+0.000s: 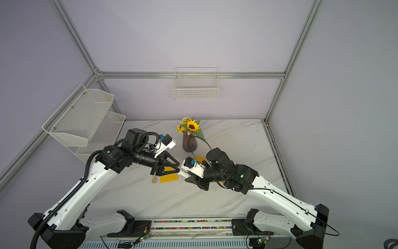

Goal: Seal the envelope with a glue stick
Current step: Open the lid of the glue stick.

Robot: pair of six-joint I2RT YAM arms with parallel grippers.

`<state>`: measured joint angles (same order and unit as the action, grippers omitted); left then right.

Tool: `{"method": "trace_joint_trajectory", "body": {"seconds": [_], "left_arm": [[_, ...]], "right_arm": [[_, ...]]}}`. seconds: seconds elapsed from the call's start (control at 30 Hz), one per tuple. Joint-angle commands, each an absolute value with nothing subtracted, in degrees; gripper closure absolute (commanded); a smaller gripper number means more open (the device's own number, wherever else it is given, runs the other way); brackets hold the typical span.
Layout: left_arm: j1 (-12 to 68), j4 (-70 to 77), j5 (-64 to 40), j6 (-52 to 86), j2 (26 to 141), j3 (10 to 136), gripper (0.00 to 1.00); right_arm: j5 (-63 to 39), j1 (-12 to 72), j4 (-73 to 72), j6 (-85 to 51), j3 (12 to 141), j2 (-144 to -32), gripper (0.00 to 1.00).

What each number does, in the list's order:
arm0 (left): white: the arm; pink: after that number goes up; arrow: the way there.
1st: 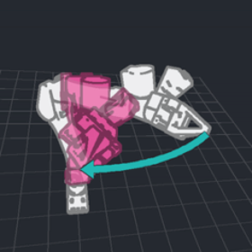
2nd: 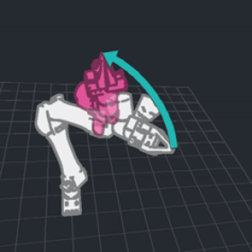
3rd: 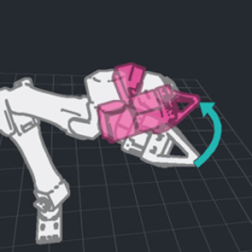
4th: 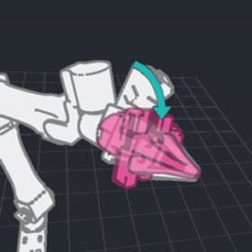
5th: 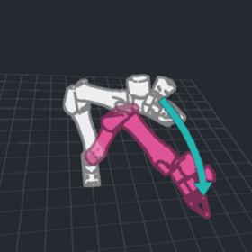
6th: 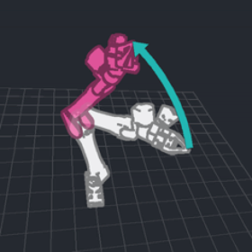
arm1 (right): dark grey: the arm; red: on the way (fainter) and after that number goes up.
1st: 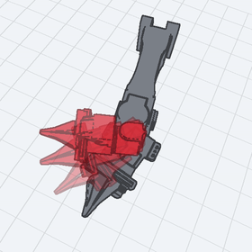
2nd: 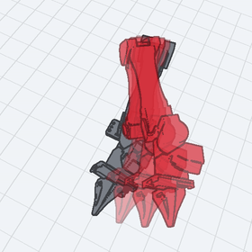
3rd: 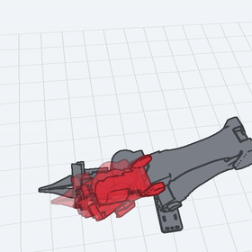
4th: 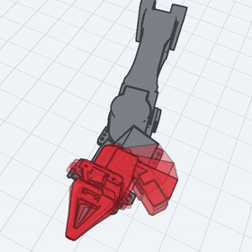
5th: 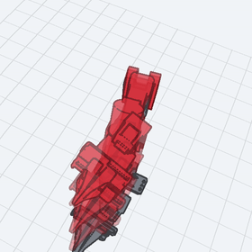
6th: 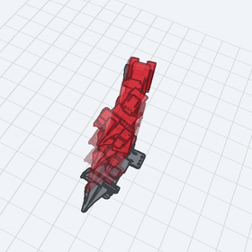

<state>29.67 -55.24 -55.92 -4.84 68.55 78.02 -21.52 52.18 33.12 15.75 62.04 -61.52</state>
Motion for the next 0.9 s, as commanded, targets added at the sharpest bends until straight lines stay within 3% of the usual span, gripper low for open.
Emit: {"method": "trace_joint_trajectory", "body": {"seconds": [0.0,0.13,0.27,0.5,0.73,0.87], "left_arm": [[29.91,-58.76,-56.53,-8.10,68.25,79.92,0.54],[29.87,-60.25,-56.09,-10.65,68.20,79.58,0.59],[29.93,-60.31,-56.30,-10.45,69.16,80.68,0.71],[30.22,-60.37,-57.32,-10.62,68.75,80.62,0.80],[30.50,-58.57,-54.26,-6.68,67.41,79.97,0.99],[30.50,-54.64,-54.74,-2.55,65.14,78.47,1.00]], "right_arm": [[-21.61,52.43,33.11,16.45,63.93,-61.36,1.00],[-22.10,52.47,32.92,16.94,63.34,-60.98,1.00],[-22.04,52.47,34.28,16.83,63.79,-61.65,1.00],[-21.82,52.45,33.59,15.57,63.40,-60.80,1.00],[-13.18,52.48,33.39,13.93,63.17,-60.20,1.00],[-8.53,52.52,32.84,16.81,62.24,-60.17,1.00]]}}
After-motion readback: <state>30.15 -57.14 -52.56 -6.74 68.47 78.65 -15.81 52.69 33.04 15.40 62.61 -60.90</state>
